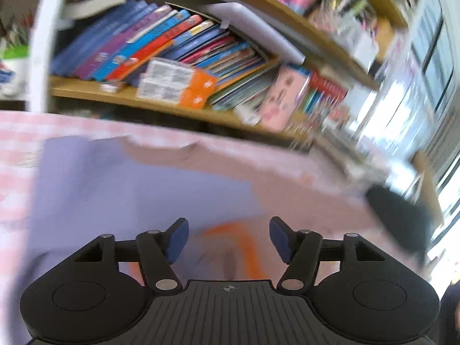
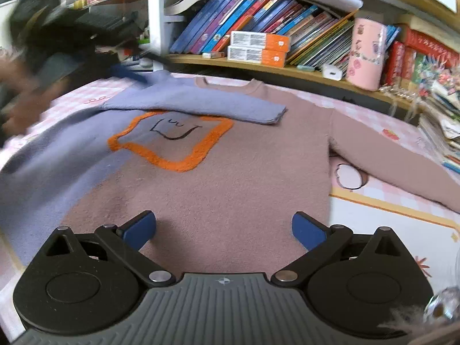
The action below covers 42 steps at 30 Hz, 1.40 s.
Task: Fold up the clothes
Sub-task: 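Fold the lavender sleeve across the sweater body and open the left gripper, then move the right gripper to the pink sleeve cuff and grasp it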
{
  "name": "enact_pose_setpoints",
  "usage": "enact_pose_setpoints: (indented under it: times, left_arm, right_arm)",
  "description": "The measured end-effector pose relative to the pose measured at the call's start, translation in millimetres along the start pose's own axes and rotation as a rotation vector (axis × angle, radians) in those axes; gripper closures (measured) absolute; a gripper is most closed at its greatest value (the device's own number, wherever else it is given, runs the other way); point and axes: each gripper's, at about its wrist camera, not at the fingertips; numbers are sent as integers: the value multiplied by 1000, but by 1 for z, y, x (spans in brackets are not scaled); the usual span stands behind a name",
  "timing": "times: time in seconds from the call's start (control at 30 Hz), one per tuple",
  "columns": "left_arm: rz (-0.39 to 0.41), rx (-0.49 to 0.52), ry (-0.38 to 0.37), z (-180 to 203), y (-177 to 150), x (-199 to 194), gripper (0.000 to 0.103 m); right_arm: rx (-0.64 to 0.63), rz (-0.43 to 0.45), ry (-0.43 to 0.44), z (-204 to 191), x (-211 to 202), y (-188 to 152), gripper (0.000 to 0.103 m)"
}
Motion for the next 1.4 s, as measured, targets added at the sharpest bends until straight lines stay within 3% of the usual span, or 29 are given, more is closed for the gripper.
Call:
enact_pose_setpoints:
  times: [0.1, 0.23, 0.43, 0.63, 0.77, 0.8, 0.87, 0.97, 1.17, 1.23, 1.3, 1.4]
  left_arm:
    - [6, 71, 110, -4, -30, -37, 39]
    - [28, 111, 169, -14, -66, -87, 39]
    - [83, 126, 227, -18, -108, -142, 39]
    - [75, 21, 246, -41, -129, -147, 43]
    - [58, -1, 194, -44, -132, -136, 66]
    - [57, -11, 171, -45, -132, -134, 72]
    - [61, -58, 134, -51, -133, -133, 99]
    - [82, -96, 136, -61, -135, -139, 99]
    - [77, -92, 177, -70, -136, -149, 98]
    - [68, -72, 192, -69, -135, -150, 92]
    - [89, -37, 233, -65, -132, -156, 90]
    - [153, -11, 271, -60, -125, -172, 90]
  right_arm:
    - [13, 4, -18, 0, -8, -4, 3]
    - [38, 1, -41, 3, -29, -15, 5]
    - [117, -23, -77, 11, -67, -39, 35]
    - [202, -22, -87, 17, -88, -54, 55]
    - [218, -9, -73, 18, -87, -54, 75]
    - [224, -8, -62, 18, -86, -54, 84]
    - [226, -5, -55, 16, -85, -52, 91]
    - [182, -2, -74, 6, -84, -51, 93]
    - [158, -6, -17, -5, -82, -48, 93]
    - [152, -13, -31, -6, -82, -46, 90]
    - [159, 5, -75, 3, -89, -44, 72]
    - [177, 31, -144, 20, -100, -40, 70]
Point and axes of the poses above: each gripper's, at about its wrist camera, not at the fingertips, and x roughly the way its jaws point, z to its right, y to its top, and after that the axes turned 1 degree about -x, right-handed
